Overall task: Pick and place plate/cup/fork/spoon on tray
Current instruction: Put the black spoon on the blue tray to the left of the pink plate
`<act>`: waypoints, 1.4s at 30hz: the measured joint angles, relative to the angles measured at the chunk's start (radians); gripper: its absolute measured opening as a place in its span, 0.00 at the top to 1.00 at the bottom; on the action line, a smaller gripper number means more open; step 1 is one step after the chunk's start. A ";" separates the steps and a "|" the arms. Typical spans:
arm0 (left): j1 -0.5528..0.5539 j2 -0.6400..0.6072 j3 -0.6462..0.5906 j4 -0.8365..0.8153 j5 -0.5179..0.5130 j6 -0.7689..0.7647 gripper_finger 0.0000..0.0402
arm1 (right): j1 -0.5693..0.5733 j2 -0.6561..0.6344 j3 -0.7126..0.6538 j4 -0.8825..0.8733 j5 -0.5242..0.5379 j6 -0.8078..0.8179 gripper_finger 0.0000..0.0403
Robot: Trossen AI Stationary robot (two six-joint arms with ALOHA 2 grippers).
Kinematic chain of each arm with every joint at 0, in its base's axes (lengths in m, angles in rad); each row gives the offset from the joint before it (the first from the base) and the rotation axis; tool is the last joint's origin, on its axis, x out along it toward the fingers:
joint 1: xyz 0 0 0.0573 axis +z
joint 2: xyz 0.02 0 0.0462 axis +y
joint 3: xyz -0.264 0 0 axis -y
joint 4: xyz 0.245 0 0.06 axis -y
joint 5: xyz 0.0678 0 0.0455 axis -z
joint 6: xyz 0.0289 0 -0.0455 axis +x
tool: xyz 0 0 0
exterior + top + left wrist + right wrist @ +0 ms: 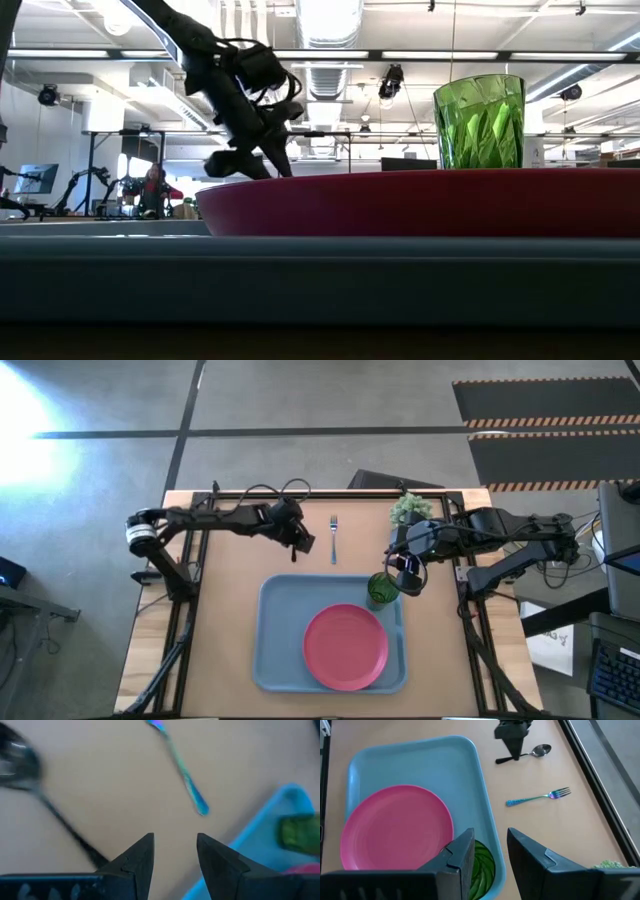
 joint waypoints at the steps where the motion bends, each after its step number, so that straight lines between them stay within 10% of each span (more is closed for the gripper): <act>1: 0.007 0.000 0.002 -0.018 -0.013 0.000 0.67 | 0.000 0.000 0.000 0.000 0.000 0.000 0.73; 13: 0.027 0.012 0.008 -0.170 -0.211 -0.105 0.67 | 0.000 0.000 0.000 0.008 0.005 -0.014 0.73; 42: 0.026 0.167 0.011 -0.083 -0.220 -0.156 0.67 | 0.000 0.000 0.000 0.008 0.000 -0.035 0.73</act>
